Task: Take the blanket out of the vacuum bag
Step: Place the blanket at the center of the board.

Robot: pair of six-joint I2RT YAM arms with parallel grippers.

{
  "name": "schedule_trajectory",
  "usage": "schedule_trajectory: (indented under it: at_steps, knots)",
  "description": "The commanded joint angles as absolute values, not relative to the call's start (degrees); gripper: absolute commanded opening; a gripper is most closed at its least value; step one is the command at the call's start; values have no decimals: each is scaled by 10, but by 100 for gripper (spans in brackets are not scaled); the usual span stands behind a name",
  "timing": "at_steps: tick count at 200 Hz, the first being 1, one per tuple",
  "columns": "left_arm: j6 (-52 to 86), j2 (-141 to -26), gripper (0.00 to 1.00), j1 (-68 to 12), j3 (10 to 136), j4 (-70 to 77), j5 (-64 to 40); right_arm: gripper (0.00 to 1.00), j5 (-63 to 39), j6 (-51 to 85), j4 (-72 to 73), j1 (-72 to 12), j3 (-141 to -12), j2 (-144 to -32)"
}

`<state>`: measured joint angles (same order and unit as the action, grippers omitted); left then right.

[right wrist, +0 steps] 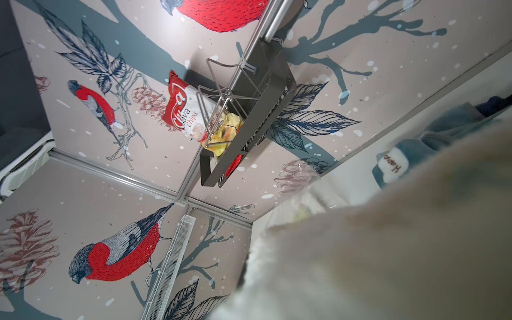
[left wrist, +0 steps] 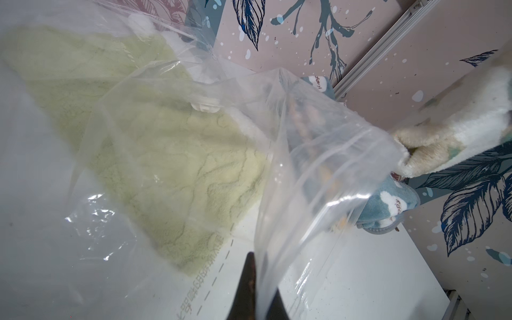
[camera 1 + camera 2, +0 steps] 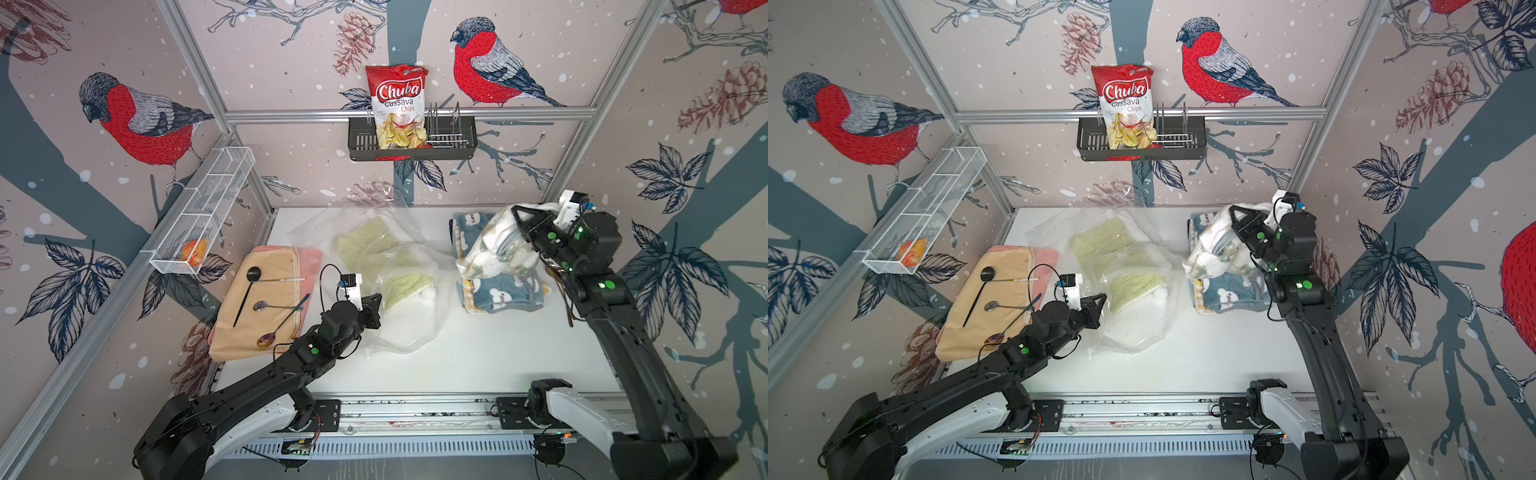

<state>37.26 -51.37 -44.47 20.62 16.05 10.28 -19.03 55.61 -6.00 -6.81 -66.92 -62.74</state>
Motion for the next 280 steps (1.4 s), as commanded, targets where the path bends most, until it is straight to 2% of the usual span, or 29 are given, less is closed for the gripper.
schedule_trajectory:
  at_steps: [1, 20, 38, 56, 81, 94, 108, 119, 203, 215, 239, 256, 266, 280]
  knots:
    - [371, -518, 0, -443, 216, 181, 102, 0, -196, 550, -1, -57, -744, -689]
    - [367, -519, 0, -443, 224, 177, 99, 0, -207, 561, 23, -45, -790, -731]
    - [361, -517, 0, -443, 229, 173, 99, 0, -211, 582, 55, -40, -765, -735]
    - [361, -512, 0, -442, 226, 172, 101, 0, -203, 615, 87, -37, -658, -721]
    - [376, -504, 0, -442, 205, 189, 91, 0, -174, 659, 169, -38, -443, -685]
    - [380, -502, 0, -442, 201, 187, 84, 0, -162, 673, 171, -41, -376, -662]
    - [381, -496, 0, -442, 199, 180, 83, 0, -100, 672, 168, -64, -331, -612]
    - [381, -492, 0, -442, 198, 178, 84, 0, -73, 670, 158, -73, -325, -589]
    - [381, -464, 0, -442, 189, 170, 85, 1, -75, 621, 30, -68, -415, -605]
    - [381, -457, 0, -442, 186, 171, 87, 5, -78, 615, 17, -62, -393, -597]
    - [378, -453, 0, -442, 184, 172, 88, 21, -87, 613, 15, -36, -330, -568]
    - [378, -456, 0, -442, 184, 175, 87, 47, -82, 608, 6, -15, -298, -541]
    - [377, -458, 0, -442, 183, 177, 86, 58, -76, 600, -10, -3, -290, -523]
    - [378, -458, 0, -442, 181, 181, 86, 61, -74, 578, -35, 8, -289, -499]
